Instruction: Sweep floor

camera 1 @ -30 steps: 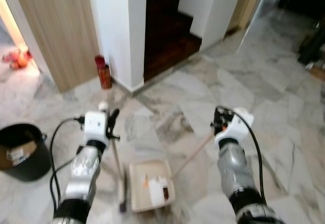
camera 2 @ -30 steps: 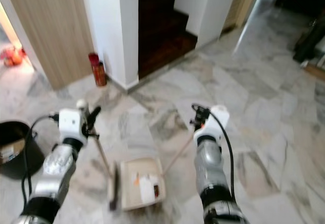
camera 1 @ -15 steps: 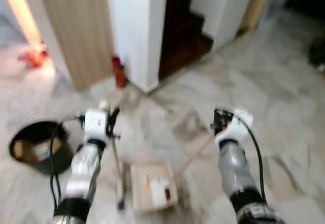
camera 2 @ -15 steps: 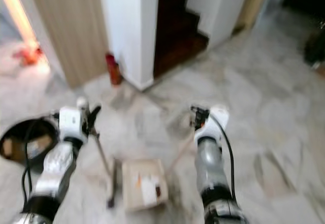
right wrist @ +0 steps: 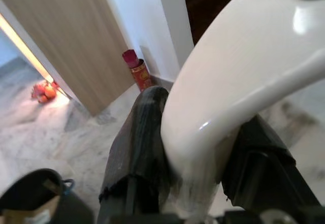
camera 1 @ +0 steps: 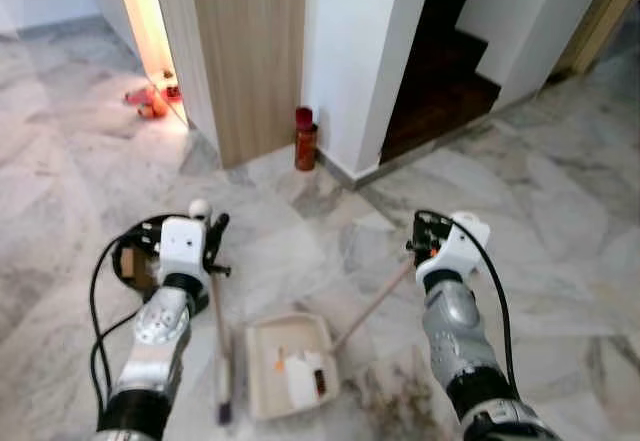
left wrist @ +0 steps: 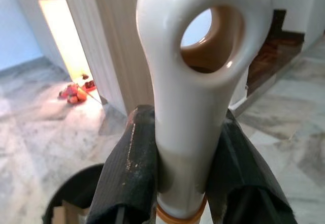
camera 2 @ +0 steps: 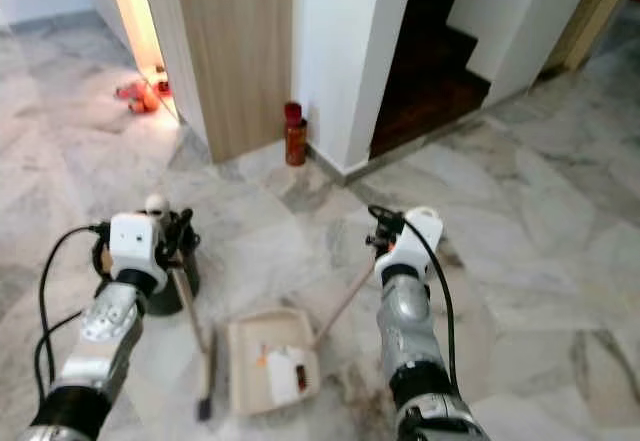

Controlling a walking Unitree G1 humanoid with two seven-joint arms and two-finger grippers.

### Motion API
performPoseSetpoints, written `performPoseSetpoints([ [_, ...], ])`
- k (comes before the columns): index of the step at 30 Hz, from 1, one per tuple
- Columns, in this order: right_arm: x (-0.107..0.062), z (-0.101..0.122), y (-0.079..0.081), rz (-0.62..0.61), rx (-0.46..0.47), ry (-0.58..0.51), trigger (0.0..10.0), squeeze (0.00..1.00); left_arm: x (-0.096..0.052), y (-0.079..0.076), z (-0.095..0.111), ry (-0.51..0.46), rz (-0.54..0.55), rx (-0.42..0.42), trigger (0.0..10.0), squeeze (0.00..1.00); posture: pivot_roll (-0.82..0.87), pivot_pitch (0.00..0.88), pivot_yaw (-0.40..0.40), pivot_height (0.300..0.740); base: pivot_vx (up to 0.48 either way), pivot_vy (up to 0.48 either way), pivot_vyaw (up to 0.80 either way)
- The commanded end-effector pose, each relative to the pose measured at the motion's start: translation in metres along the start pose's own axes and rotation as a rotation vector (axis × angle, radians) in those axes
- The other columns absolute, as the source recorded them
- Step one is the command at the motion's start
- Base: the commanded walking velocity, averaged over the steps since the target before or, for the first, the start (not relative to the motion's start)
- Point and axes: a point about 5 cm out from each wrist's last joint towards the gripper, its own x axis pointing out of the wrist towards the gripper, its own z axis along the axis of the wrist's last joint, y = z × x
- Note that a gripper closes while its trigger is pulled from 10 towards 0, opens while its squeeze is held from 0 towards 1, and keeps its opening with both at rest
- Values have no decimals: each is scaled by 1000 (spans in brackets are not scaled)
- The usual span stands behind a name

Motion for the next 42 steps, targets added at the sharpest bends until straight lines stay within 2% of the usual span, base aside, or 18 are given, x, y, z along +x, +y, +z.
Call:
performPoseSetpoints([
  [1, 1, 6, -5, -18, 16, -27, 10000, 0, 6, -10, 10, -45, -27, -13, 10000, 0, 61, 0, -55, 740, 0, 364, 0],
  [26, 2, 4, -1, 2, 15, -14, 10000, 0, 7, -9, 11, -48, -30, -9, 10000, 0, 69, 0, -54, 740, 0, 360, 0],
  [42, 2, 3, 2, 20, 16, -9, 10000, 0, 6, -8, 11, -44, -19, 5, 10000, 0, 77, 0, -54, 740, 0, 0, 0],
])
